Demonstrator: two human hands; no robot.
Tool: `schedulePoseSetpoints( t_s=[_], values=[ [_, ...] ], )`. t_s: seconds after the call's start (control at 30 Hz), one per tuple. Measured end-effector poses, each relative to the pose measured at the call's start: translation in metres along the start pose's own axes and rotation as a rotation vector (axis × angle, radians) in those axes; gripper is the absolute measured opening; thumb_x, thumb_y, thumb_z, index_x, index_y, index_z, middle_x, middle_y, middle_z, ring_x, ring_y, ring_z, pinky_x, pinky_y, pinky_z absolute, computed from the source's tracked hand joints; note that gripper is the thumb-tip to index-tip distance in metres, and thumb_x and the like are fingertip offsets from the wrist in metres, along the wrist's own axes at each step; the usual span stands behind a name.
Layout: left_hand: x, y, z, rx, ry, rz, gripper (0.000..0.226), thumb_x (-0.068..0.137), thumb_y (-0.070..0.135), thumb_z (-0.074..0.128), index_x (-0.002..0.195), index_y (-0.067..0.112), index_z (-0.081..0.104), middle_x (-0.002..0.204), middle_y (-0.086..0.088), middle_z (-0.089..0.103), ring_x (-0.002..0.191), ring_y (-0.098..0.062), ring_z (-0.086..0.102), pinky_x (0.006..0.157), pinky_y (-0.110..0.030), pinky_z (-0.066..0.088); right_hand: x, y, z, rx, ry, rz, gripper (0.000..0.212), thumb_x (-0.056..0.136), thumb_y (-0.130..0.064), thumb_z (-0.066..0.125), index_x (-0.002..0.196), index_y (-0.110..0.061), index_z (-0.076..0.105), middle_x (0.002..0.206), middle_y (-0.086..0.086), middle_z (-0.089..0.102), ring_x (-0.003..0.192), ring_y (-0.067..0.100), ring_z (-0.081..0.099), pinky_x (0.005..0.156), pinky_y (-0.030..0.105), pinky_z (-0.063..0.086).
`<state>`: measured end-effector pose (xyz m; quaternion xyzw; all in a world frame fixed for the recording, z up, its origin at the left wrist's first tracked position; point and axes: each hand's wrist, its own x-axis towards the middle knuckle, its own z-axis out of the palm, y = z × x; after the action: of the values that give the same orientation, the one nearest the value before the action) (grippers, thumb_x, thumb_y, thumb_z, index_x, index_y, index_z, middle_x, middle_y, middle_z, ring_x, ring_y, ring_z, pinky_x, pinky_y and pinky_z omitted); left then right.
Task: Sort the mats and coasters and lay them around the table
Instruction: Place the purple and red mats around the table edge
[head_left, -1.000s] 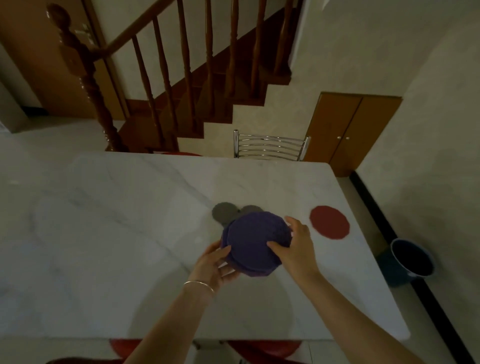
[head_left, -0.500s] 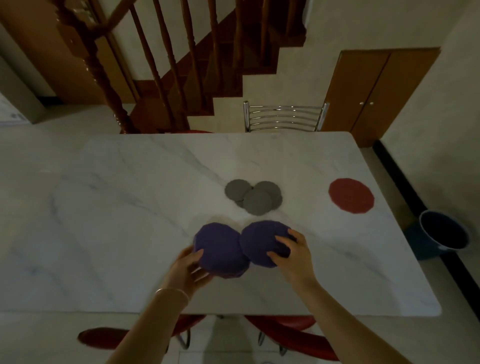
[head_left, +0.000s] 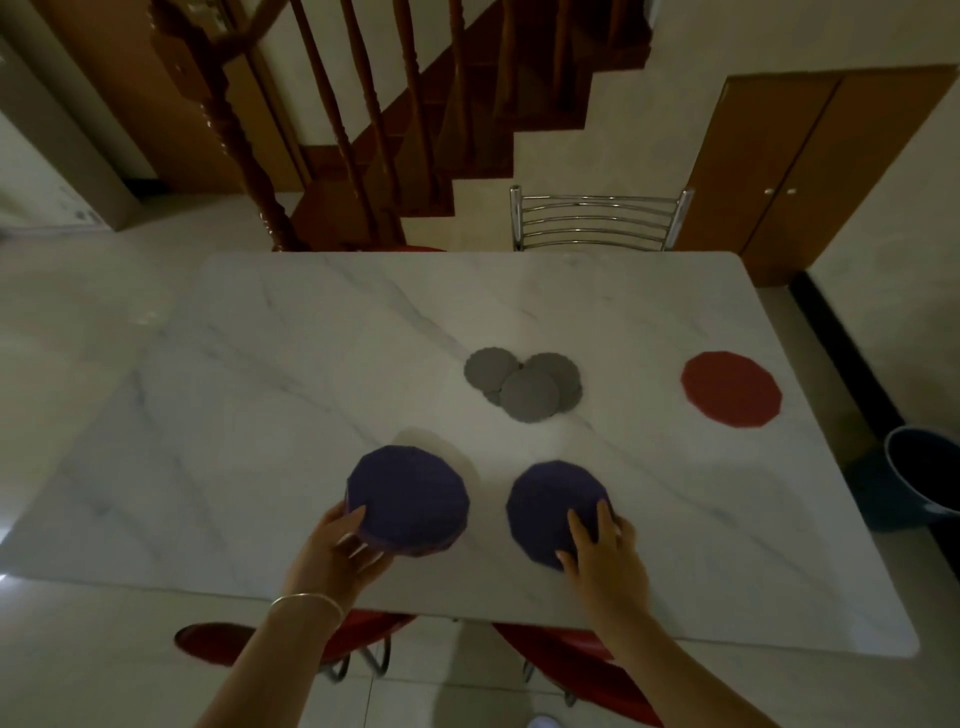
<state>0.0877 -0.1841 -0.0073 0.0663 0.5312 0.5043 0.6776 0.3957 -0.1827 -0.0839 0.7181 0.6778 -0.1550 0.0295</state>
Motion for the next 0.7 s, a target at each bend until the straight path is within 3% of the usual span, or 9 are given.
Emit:
schedulePoseSetpoints(
  t_s=[0.13,0.23,0.33,0.4,0.53,0.6,0.7],
  values=[
    [-0.010,-0.002,0.009,-0.033,-0.024,-0.024,0.056,0.074,0.011,0.066,0.128,0.009,0.056,0.123,-0.025,0.060,0.095,-0.039,0.064,0.060,-0.037,0.059,-0.002,-0.017,-0.012,0.053,0.040,0.058,0.059,0.093,-0.050,0.042,0.145,-0.027,0.025,0.157,0.011,0.014,0.141,0.035,0.014,0.106,0.039,0.039],
    [-0.016,0.007,0.012,-0.024,-0.051,-0.029,0.053,0.074,0.009,0.066,0.126,0.009,0.058,0.122,-0.024,0.062,0.094,-0.038,0.065,0.057,-0.037,0.059,-0.001,-0.059,-0.037,0.446,0.162,-0.067,0.049,0.094,-0.044,0.046,0.136,-0.021,0.043,0.144,0.009,0.042,0.132,0.029,0.035,0.106,0.038,0.034],
    [-0.016,0.023,0.014,-0.009,-0.062,-0.027,0.048,0.070,0.009,0.071,0.118,0.012,0.063,0.116,-0.019,0.066,0.091,-0.036,0.067,0.060,-0.038,0.059,0.004,-0.111,-0.072,0.893,0.046,-0.137,0.047,0.091,-0.047,0.049,0.127,-0.016,0.051,0.122,0.006,0.060,0.112,0.022,0.055,0.096,0.039,0.047],
    [-0.015,0.040,0.011,0.008,-0.076,-0.017,0.050,0.066,0.008,0.075,0.114,0.014,0.065,0.109,-0.016,0.070,0.090,-0.035,0.069,0.062,-0.039,0.059,0.012,-0.141,-0.090,0.923,-0.044,-0.131,0.051,0.087,-0.053,0.053,0.122,-0.016,0.054,0.117,0.003,0.062,0.105,0.018,0.059,0.090,0.038,0.051],
    [-0.005,0.081,-0.004,0.050,-0.107,0.011,0.048,0.067,0.012,0.073,0.114,0.017,0.063,0.102,-0.012,0.073,0.088,-0.033,0.071,0.062,-0.039,0.058,0.027,-0.187,-0.109,0.900,0.043,-0.105,0.031,0.076,-0.047,0.071,0.080,-0.019,0.057,0.088,0.002,0.065,0.077,0.016,0.060,0.060,0.025,0.046],
    [0.004,0.106,-0.020,0.088,-0.132,0.018,0.051,0.065,0.012,0.076,0.114,0.017,0.062,0.108,-0.014,0.070,0.090,-0.035,0.070,0.065,-0.041,0.057,0.032,-0.214,-0.114,0.903,0.102,-0.086,0.031,0.072,-0.041,0.076,0.087,-0.016,0.063,0.087,0.000,0.066,0.077,0.015,0.061,0.060,0.023,0.047],
    [0.020,0.148,-0.048,0.129,-0.175,0.013,0.050,0.059,0.011,0.078,0.107,0.019,0.063,0.101,-0.013,0.070,0.079,-0.032,0.072,0.061,-0.039,0.057,0.038,-0.262,-0.119,0.945,0.187,-0.031,0.045,0.070,-0.031,0.080,0.106,-0.014,0.058,0.096,-0.004,0.063,0.083,0.012,0.060,0.065,0.021,0.047]
  ],
)
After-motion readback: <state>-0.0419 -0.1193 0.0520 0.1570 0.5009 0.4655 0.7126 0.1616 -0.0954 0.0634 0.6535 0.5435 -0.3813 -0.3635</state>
